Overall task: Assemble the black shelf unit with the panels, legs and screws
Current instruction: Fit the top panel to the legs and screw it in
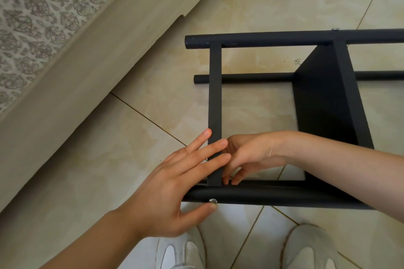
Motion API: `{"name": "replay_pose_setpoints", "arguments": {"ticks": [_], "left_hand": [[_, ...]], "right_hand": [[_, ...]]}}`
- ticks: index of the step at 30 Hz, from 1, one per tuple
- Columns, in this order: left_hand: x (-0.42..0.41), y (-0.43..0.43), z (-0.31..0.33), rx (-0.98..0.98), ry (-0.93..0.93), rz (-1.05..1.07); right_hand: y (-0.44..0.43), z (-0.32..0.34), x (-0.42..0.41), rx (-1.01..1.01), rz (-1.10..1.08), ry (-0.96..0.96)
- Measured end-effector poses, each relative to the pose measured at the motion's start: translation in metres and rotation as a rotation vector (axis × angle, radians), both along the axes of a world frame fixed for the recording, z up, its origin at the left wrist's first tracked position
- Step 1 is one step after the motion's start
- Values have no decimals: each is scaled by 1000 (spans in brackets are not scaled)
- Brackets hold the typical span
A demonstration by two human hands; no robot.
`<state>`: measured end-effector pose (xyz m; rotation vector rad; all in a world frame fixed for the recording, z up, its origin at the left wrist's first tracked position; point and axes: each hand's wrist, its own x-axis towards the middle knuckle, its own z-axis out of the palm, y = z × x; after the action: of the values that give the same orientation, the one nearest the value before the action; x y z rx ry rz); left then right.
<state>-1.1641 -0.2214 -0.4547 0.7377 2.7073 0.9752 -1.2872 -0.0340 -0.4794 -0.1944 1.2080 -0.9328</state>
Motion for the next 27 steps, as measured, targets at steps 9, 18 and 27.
{"name": "replay_pose_setpoints", "arguments": {"ticks": [9,18,27], "left_hand": [[0,1,0,-8,10,-1],[1,0,0,-5,0,3],[0,1,1,-5,0,6]], "right_hand": [[-2,0,5,31,-4,31],[-2,-2,6,39,-1,45],[3,-4,8,-21,-96,-1]]}}
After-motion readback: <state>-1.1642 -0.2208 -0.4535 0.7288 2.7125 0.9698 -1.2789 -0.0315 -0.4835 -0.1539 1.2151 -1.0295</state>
